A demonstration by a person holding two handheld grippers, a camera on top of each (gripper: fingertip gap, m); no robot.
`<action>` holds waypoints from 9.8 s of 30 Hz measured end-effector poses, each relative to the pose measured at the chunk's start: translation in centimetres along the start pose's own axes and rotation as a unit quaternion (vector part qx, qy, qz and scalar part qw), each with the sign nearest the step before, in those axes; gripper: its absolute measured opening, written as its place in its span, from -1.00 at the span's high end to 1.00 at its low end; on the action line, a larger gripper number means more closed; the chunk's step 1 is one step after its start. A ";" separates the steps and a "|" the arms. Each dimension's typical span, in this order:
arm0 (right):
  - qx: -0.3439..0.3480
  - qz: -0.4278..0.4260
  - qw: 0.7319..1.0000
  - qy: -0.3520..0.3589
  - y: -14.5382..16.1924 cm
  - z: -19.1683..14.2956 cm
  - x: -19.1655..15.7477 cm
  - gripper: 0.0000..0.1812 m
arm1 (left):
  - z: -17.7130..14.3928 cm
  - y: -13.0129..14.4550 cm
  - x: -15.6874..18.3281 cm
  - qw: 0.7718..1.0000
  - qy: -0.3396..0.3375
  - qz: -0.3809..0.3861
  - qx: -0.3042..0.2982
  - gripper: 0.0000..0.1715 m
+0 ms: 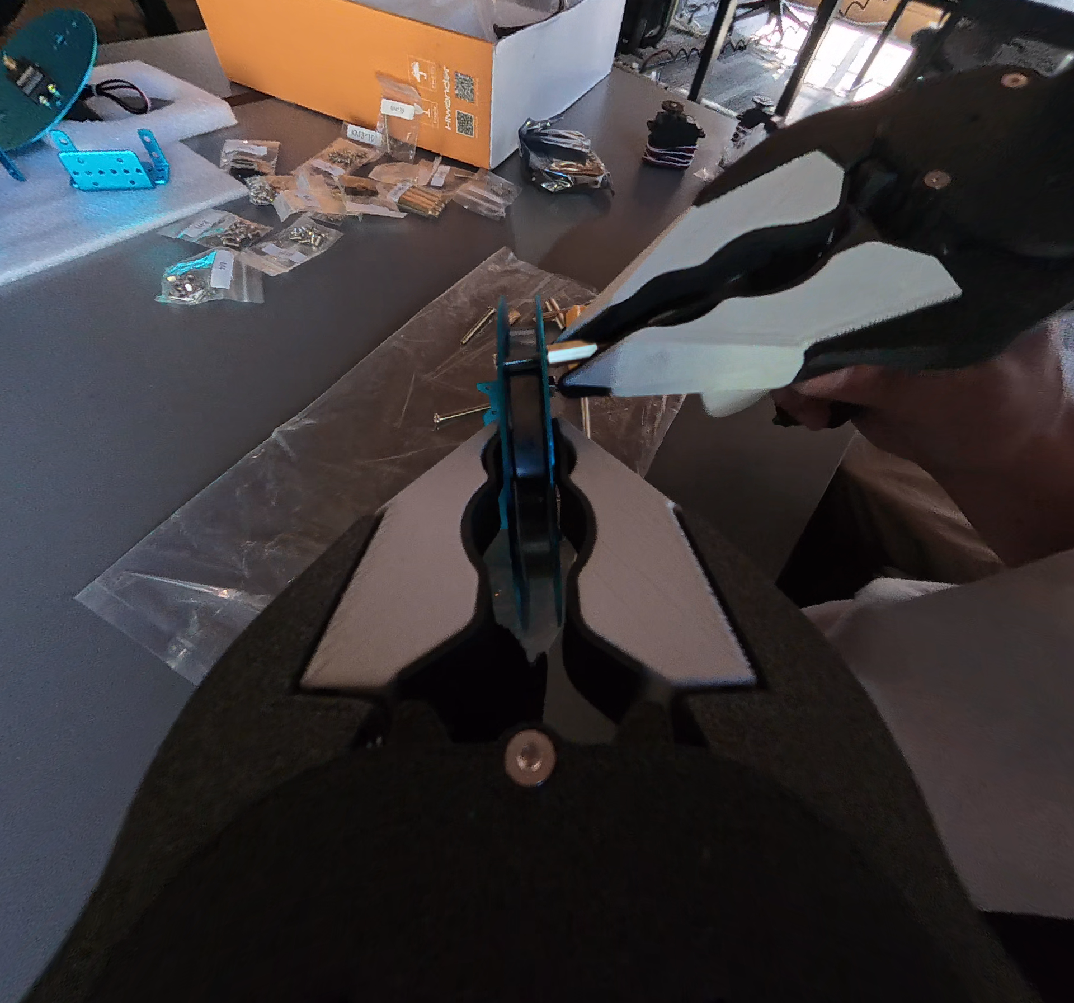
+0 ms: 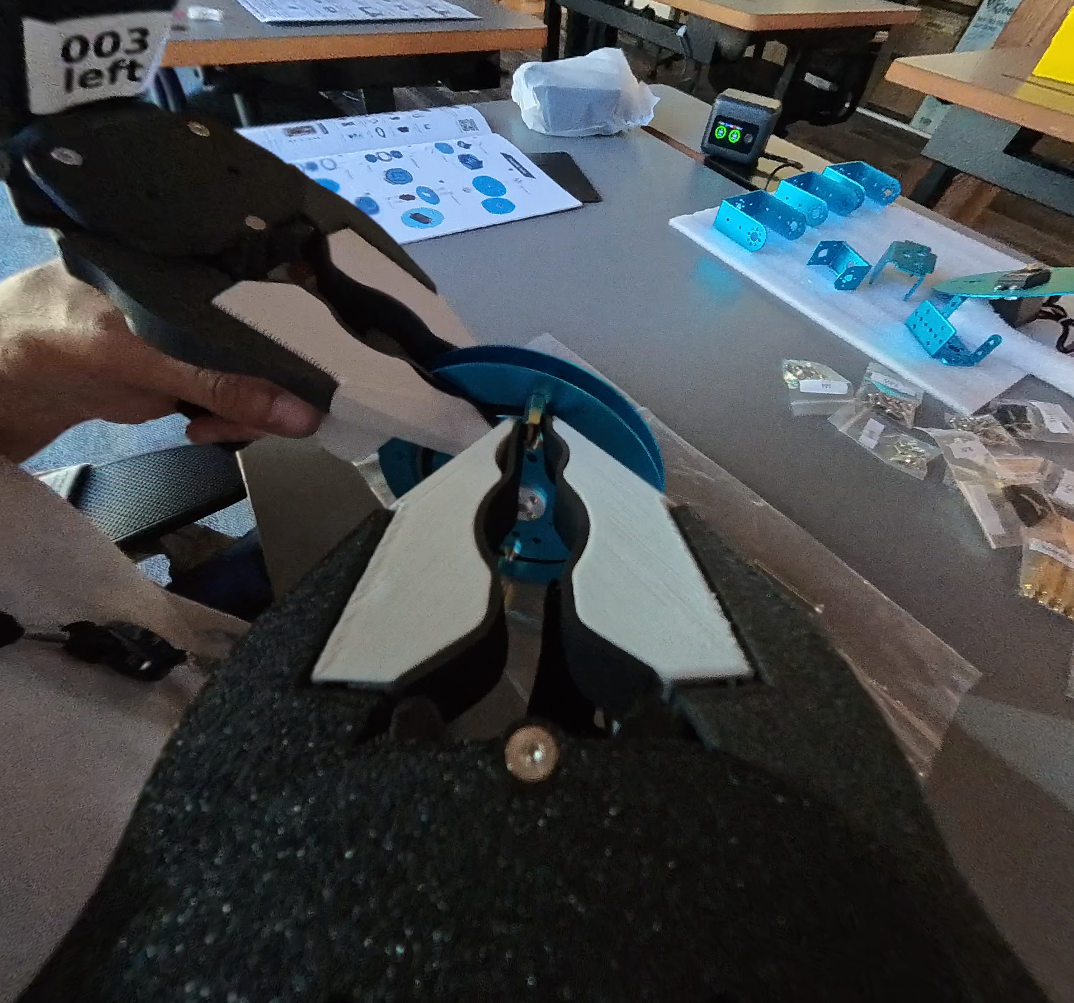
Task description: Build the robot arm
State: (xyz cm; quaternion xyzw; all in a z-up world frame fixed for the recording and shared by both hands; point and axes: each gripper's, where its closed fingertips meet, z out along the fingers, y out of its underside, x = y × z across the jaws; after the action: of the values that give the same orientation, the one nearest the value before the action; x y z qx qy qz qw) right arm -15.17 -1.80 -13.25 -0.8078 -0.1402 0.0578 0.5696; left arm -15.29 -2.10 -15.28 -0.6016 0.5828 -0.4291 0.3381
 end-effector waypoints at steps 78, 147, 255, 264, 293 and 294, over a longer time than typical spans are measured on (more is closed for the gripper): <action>-0.023 -0.010 0.998 -0.052 -0.2 -1.8 -0.2 0.90 | -0.6 -1.1 0.0 0.996 -0.053 0.064 -0.014 0.82; -0.166 -0.047 0.970 -0.170 1.0 -1.1 0.8 0.96 | -3.7 -1.8 1.1 0.948 0.137 0.285 0.022 0.36; -0.032 -0.175 0.971 -0.158 -0.7 0.8 -3.6 0.94 | -5.4 -1.1 0.8 0.850 0.239 0.365 -0.295 0.73; -0.032 -0.173 0.971 -0.162 -0.6 0.5 -3.7 0.94 | -4.7 -0.6 0.5 0.826 0.241 0.362 -0.359 0.75; -0.046 -0.213 0.969 -0.115 -0.6 -0.4 -3.1 0.94 | -3.5 -0.2 0.9 0.801 0.233 0.381 -0.398 0.98; -0.056 -0.181 0.973 -0.128 -0.6 -0.4 -3.1 0.95 | -3.5 -0.2 0.9 0.801 0.229 0.382 -0.399 0.98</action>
State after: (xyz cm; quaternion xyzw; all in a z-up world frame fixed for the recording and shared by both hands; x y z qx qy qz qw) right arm -18.13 -2.86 -12.81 -0.7854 -0.3592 0.0485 0.5018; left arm -18.44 -2.64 -13.56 -0.2959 0.9457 -0.1200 0.0612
